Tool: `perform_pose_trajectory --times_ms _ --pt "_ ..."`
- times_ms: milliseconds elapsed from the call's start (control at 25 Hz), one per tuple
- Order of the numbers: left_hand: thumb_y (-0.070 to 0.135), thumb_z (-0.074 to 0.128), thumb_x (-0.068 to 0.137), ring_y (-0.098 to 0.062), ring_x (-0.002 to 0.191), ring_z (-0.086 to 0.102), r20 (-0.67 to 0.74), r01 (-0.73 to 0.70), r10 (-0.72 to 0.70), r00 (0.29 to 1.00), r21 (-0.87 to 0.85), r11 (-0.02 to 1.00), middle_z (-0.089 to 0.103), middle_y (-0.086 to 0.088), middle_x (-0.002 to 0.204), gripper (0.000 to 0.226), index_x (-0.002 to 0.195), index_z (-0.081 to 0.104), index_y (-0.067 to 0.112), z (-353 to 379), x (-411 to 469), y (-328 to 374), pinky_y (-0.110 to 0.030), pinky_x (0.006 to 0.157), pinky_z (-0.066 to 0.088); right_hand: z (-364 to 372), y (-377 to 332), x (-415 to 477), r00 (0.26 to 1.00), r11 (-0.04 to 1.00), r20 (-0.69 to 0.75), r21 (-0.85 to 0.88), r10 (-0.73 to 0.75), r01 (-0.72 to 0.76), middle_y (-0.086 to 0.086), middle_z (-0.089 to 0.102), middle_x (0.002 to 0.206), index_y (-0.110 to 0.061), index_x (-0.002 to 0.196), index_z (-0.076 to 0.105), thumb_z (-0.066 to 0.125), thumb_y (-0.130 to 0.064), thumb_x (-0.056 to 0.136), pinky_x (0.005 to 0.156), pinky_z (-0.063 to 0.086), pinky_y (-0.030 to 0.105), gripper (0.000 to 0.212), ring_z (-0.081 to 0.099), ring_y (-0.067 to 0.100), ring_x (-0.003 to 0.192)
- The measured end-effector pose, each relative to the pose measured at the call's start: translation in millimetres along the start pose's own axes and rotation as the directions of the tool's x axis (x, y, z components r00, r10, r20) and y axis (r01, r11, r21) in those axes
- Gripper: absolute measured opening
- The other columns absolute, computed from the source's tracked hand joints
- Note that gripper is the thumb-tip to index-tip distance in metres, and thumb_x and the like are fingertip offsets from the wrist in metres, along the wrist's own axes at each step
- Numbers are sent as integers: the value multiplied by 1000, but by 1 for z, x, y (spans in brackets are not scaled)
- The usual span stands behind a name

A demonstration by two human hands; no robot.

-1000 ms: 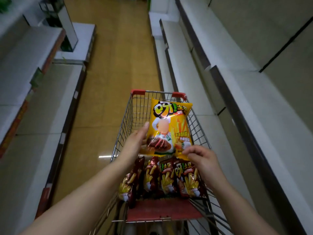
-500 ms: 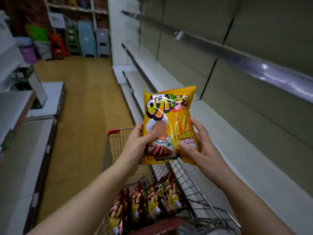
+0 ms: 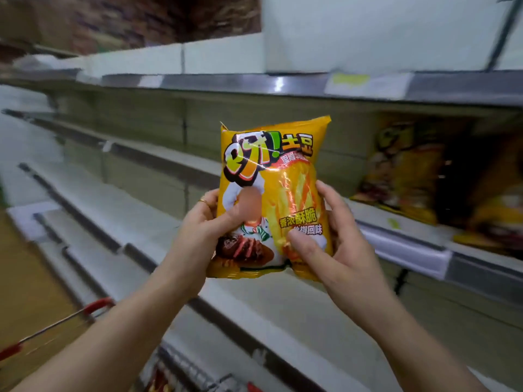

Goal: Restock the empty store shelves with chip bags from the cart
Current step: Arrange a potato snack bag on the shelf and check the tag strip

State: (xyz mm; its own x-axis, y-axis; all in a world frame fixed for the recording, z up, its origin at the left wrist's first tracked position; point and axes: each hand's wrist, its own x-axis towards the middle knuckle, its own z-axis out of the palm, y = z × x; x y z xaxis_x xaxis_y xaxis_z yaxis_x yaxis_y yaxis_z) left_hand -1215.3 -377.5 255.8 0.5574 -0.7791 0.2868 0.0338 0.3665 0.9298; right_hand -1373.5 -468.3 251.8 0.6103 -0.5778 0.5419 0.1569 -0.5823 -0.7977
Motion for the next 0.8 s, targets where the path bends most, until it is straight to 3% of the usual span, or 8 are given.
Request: perform_pose_trajectory --times_ms 120,240,480,680,800 --pt "27 73 57 -18 64 71 164 35 -35 986 1 999 74 -4 76 39 92 64 14 66 10 7 -26 51 55 -58 -6 -16 982 992 -189 -120 14 -37 -25 58 114 -51 131 32 62 -57 69 92 50 42 69 59 4 107" --pt "32 74 55 -22 68 72 270 95 -101 957 35 995 74 -8 84 48 97 65 10 111 21 10 -29 57 58 -96 -11 -18 960 968 -278 -237 17 -86 -15 58 116 -38 139 30 62 -48 82 95 47 40 67 58 9 108" --pt "20 61 86 -24 69 71 336 125 -140 931 66 990 73 -10 80 18 97 61 6 151 78 6 -35 68 59 -130 -8 14 944 920 -318 -337 89 -200 -2 51 127 -30 144 19 55 -40 90 96 46 41 65 55 19 111" --pt "9 57 89 -18 73 72 416 96 -122 901 82 992 74 -6 83 20 108 58 5 166 127 -13 -25 58 56 -142 4 39 909 840 -371 -419 188 -344 8 46 136 -22 146 9 55 -33 92 96 42 32 72 51 25 116" --pt "-1 56 88 -20 78 71 428 115 -132 894 64 991 72 -12 91 20 107 56 2 171 143 -30 -29 65 57 -142 15 46 893 755 -371 -502 253 -422 11 39 142 -20 146 7 54 -31 93 98 38 32 71 46 27 123"
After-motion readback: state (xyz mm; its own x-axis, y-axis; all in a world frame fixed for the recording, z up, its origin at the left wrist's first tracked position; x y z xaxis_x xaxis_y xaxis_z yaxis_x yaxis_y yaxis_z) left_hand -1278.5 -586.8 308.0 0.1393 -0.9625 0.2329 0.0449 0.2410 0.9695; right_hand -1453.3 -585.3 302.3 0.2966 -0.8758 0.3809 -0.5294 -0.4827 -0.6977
